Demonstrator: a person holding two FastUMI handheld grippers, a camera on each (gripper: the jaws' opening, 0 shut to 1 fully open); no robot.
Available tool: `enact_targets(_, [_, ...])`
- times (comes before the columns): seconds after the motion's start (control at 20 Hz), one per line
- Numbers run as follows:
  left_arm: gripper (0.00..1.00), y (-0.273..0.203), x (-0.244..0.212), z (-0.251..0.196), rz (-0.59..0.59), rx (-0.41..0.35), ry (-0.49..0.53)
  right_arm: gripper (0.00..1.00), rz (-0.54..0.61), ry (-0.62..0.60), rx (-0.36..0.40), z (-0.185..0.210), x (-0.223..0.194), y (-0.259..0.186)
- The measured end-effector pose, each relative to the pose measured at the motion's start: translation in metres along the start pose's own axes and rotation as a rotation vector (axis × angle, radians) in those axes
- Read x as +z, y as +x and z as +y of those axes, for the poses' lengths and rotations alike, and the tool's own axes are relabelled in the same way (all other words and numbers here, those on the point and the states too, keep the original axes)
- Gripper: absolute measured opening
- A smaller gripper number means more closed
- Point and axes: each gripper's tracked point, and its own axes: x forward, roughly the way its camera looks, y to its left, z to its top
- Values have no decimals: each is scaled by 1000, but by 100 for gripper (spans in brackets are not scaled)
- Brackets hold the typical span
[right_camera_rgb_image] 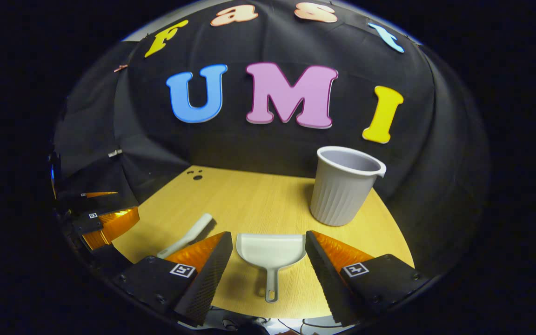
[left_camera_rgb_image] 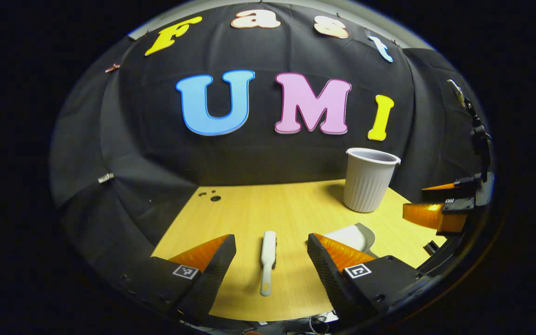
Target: Pick up the small broom and dustpan from the desktop, sweep the trash into the dustpan with the broom, and then empty the trash into the garbage bin.
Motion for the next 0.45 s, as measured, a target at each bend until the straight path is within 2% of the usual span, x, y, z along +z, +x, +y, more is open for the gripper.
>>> enact_targets(0.1, [98,-17,11,-6,-27,6,-19,98,-66,13,-11,-7,22,-19])
enact_targets(0.25, [98,-38,24,-16,-61,27,-49,98,-128,35,-6,-19,34,-31])
enact_targets(0.45, [98,-50,35,-33,-89,67,-86,98,-131,35,20,-50,34,-42])
